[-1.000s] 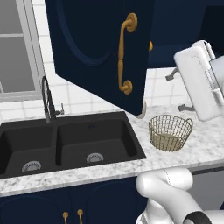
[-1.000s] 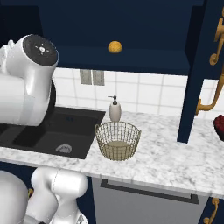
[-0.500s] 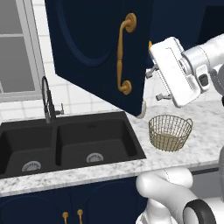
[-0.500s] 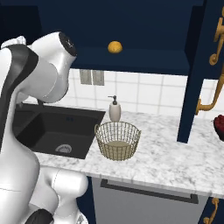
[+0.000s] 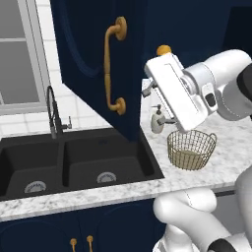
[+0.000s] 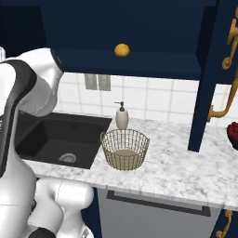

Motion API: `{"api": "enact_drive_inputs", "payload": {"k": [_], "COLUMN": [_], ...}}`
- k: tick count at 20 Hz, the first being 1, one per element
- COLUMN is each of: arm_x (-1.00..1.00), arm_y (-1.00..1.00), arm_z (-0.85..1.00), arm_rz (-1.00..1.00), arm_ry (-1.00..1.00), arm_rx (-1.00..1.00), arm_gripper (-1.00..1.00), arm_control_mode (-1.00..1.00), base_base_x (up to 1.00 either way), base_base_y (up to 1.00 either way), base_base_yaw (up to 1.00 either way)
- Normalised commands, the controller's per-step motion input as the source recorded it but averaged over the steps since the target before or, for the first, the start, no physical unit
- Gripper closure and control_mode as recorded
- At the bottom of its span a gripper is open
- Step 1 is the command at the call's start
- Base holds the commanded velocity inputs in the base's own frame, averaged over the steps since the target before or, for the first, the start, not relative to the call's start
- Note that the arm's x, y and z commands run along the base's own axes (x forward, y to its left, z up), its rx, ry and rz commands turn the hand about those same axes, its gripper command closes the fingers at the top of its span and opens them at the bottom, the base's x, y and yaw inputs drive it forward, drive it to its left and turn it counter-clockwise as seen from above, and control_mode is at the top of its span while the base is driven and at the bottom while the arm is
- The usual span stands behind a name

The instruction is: Open the cabinet, pick up the bread from the cabinet and place it in the basket. Then move the basket to the dining counter.

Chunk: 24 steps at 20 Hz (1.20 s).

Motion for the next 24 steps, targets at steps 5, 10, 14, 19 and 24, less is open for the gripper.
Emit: {"api": "enact_drive_inputs", "payload": {"k": [5,10,14,19,24], "arm_x": [-0.05,0.09,0.25,0.41,0.97], "arm_y": [1.0,0.75,-0.13,-1.0,-1.0], "arm_z": [-0.36,-0.16,-0.05,-0.12,-0.93], "arm_rz": [0.07,0.07,0.01,0.0,0.06], "arm_ry": [0.05,0.11,0.01,-0.12,-0.24], "arm_rx": [0.0,0.0,0.0,-0.01,-0.22], "arm_gripper": [-1.0,-1.0,-1.0,-1.0,-1.0], "arm_control_mode": [-1.0,-1.0,-1.0,-1.0,-1.0], "base_base_x": [0.0,0.0,0.0,0.0,0.0], "base_base_y": [0.0,0.0,0.0,0.0,0.0], "base_base_yaw": [0.0,0.0,0.0,0.0,0.0]}}
